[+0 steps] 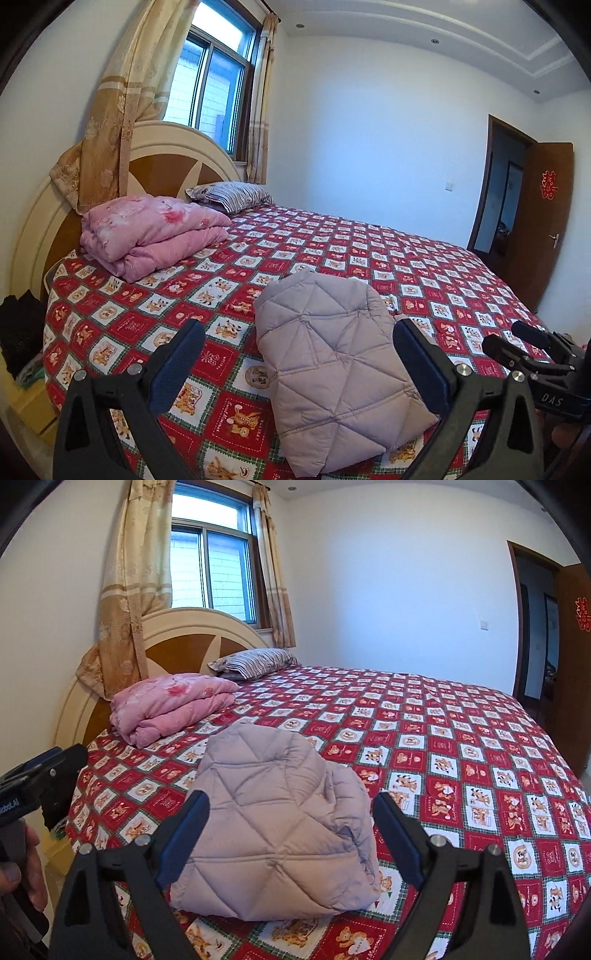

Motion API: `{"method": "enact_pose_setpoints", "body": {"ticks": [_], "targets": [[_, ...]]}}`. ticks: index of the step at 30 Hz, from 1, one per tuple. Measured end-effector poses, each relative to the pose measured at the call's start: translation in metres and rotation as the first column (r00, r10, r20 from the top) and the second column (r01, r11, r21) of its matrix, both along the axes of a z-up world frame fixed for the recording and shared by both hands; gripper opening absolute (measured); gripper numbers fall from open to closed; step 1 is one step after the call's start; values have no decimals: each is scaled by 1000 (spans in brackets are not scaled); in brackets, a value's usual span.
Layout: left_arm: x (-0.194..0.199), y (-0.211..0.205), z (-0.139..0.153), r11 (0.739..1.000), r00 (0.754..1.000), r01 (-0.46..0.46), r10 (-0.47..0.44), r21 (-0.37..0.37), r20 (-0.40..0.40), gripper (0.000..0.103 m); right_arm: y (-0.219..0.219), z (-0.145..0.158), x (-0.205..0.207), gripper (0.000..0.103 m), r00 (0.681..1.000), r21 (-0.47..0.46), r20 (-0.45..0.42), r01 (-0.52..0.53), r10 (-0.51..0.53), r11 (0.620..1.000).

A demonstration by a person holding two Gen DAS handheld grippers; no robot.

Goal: Fold large clothes

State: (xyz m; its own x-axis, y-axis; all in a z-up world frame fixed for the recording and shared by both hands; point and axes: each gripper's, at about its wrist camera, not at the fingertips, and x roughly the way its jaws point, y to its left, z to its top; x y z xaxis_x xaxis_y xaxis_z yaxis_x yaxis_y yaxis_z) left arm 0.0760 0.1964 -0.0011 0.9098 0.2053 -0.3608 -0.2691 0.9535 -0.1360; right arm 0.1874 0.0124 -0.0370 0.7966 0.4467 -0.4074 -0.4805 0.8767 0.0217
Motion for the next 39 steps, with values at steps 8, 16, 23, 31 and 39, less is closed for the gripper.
{"method": "enact_pose_setpoints", "body": {"ticks": [8, 16, 23, 31, 39], "targets": [[-3, 0, -2, 1000, 1000, 5, -5, -8, -2, 102, -1, 1, -8, 93, 1000, -6, 13, -4, 4, 1000], [-3, 0, -5, 1000, 1000, 6, -6, -9, -9, 102, -3, 0, -12, 94, 1000, -3, 12, -14, 14, 1000], [-2, -1, -7, 1000, 1000, 9, -9, -9, -14, 102, -4, 0, -13, 95, 1000, -3, 14, -14, 14, 1000], [-1, -2, -8, 1000, 1000, 8, -8, -8, -12, 102, -3, 1, -12, 95, 1000, -1, 14, -14, 14, 1000], [-1, -2, -8, 1000, 1000, 9, -9, -10, -17, 102, -4, 2, -13, 95, 1000, -2, 13, -14, 14, 1000]]}}
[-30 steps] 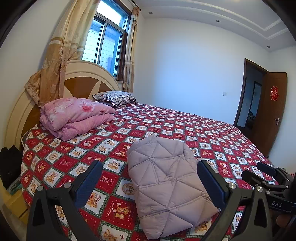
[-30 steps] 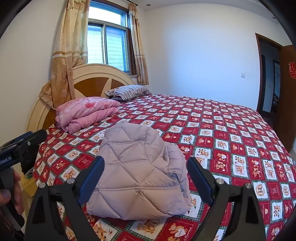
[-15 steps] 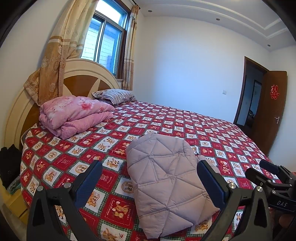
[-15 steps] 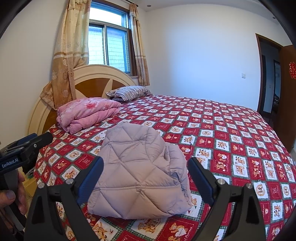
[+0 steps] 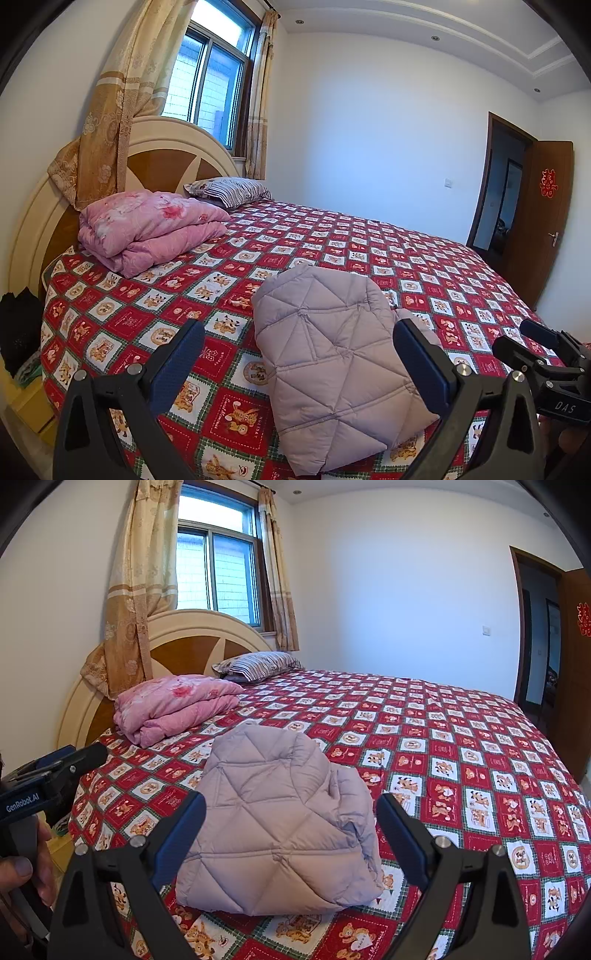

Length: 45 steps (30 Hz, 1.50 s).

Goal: Fold large clothes

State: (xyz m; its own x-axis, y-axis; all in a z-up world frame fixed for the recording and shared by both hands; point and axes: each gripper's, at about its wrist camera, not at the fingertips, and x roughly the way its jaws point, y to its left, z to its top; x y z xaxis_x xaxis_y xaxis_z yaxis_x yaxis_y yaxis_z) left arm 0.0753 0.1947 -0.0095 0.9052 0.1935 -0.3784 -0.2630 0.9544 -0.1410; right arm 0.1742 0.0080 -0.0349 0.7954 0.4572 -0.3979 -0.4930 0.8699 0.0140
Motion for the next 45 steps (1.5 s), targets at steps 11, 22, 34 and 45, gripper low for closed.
{"method": "enact_pose_setpoints", "body": {"ticks": [11, 22, 34, 45], "targets": [[1, 1, 0, 1000, 1000, -2, 2, 1, -2, 102, 0, 0, 0, 96, 1000, 0, 2, 1, -1, 1000], [4, -2, -4, 998, 999, -23, 25, 56, -22, 102, -2, 10, -5, 96, 999, 17, 36, -3, 2, 1000], [8, -2, -5, 1000, 999, -20, 21, 18, -37, 102, -6, 14, -11, 100, 997, 23, 75, -12, 10, 1000], [6, -9, -10, 990, 996, -82, 86, 113, -24, 102, -9, 7, -12, 100, 998, 22, 58, -17, 15, 1000]]}}
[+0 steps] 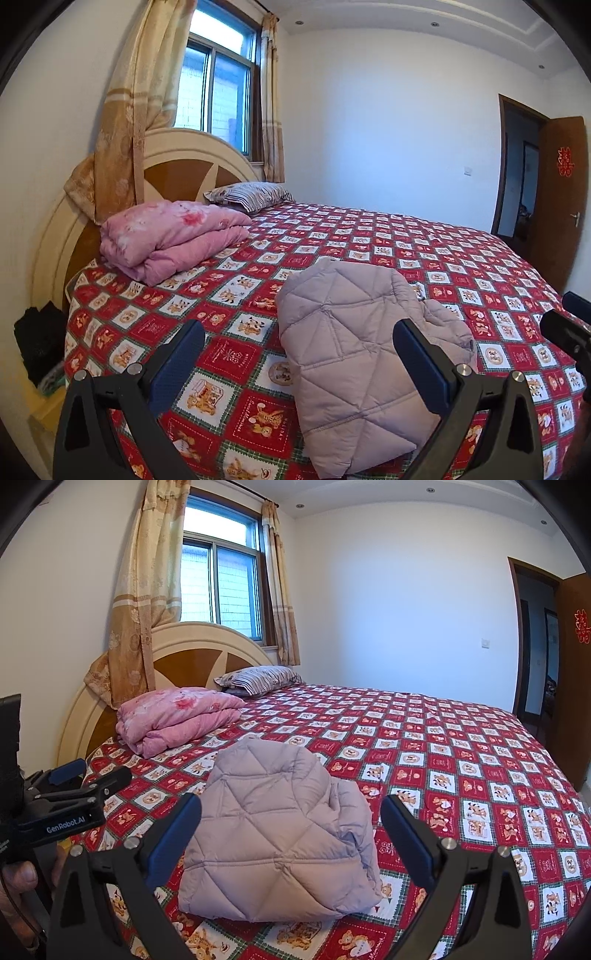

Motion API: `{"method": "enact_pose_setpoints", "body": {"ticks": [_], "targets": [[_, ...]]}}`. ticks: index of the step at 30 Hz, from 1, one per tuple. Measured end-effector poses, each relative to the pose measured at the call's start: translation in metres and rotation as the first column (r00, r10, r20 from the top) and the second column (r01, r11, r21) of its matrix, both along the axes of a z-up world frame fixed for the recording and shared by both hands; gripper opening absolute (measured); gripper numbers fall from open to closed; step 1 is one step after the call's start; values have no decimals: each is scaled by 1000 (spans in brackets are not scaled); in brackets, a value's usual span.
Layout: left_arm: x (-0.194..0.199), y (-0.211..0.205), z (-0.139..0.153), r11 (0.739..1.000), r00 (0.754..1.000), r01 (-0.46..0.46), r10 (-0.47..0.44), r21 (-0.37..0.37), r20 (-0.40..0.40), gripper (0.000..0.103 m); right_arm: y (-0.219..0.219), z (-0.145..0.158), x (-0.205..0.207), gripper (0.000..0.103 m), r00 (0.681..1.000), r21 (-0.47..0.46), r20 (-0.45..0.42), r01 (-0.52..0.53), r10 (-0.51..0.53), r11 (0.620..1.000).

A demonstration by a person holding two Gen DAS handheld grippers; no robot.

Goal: Fold large clothes

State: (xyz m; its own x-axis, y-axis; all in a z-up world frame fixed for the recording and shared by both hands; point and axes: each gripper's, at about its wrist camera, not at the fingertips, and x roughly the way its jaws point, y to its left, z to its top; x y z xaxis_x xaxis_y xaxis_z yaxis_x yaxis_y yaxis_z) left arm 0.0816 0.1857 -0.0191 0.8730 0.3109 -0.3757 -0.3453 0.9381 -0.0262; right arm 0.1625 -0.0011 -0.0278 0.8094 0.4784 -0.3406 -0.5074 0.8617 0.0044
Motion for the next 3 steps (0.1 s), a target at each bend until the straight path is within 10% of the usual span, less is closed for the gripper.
{"method": "enact_pose_setpoints", "body": {"ticks": [3], "targets": [[2, -2, 0, 1000, 1000, 9, -9, 5, -6, 102, -1, -1, 1, 100, 1000, 2, -5, 2, -2, 1000]]}}
